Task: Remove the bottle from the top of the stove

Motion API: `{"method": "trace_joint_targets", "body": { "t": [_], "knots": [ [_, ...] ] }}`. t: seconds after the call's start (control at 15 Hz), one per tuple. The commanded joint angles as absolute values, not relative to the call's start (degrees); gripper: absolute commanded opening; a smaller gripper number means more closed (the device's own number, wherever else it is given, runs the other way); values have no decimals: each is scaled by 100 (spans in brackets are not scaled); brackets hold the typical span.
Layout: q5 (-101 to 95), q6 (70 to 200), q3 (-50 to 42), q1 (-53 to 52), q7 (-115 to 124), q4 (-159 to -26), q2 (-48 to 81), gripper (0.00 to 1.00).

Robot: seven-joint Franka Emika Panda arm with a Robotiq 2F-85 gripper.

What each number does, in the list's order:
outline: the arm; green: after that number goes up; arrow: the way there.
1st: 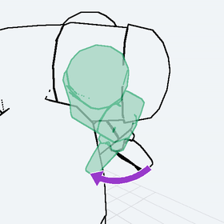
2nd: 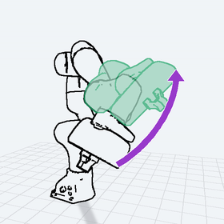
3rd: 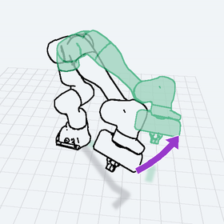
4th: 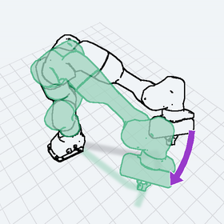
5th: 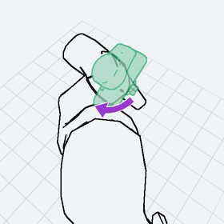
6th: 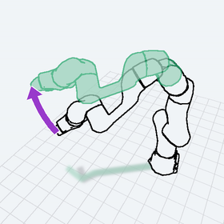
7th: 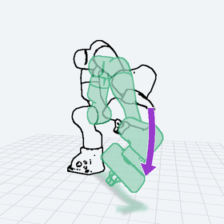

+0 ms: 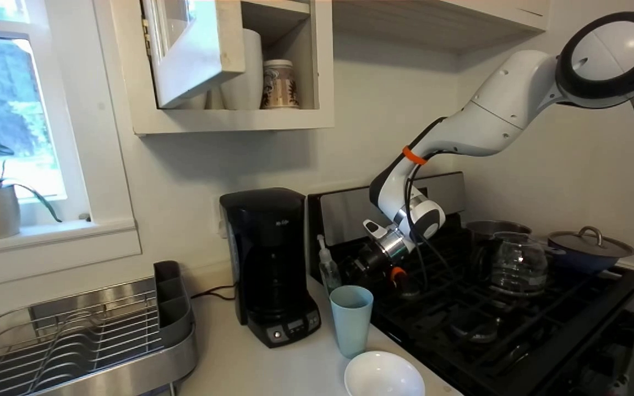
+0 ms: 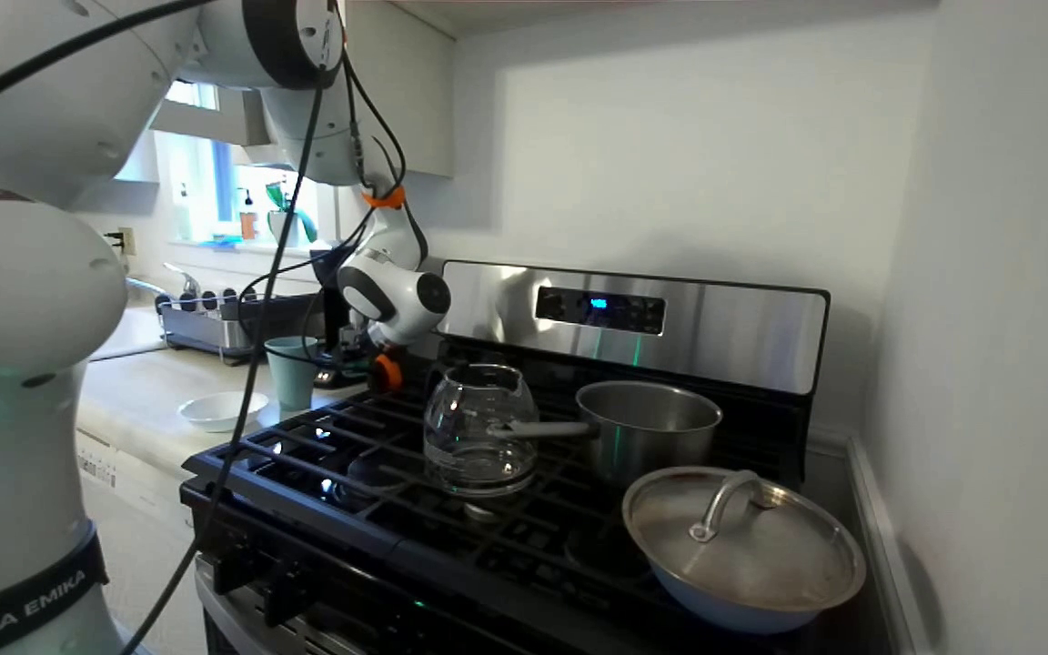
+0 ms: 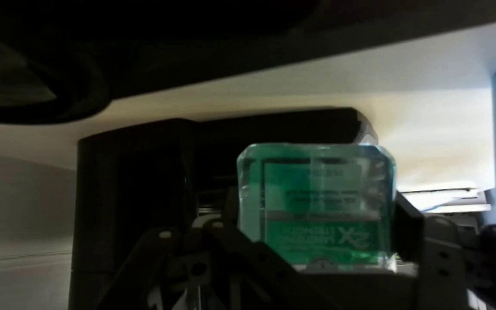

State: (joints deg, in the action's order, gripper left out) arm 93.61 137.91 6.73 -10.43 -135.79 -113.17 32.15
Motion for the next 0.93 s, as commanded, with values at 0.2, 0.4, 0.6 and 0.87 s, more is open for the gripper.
{"method": "trace_joint_targets", "body": {
  "t": [0.2,0.4,0.6,0.87],
  "knots": [
    [9162,14198,595,-1270,-13511,-11128,3394,53],
    [9169,14228,606,-1267,-13515,-11124,3393,96],
    [9184,14227,606,-1258,-13522,-11110,3389,100],
    [9196,14204,609,-1245,-13508,-11106,3380,100]
  ]
}}
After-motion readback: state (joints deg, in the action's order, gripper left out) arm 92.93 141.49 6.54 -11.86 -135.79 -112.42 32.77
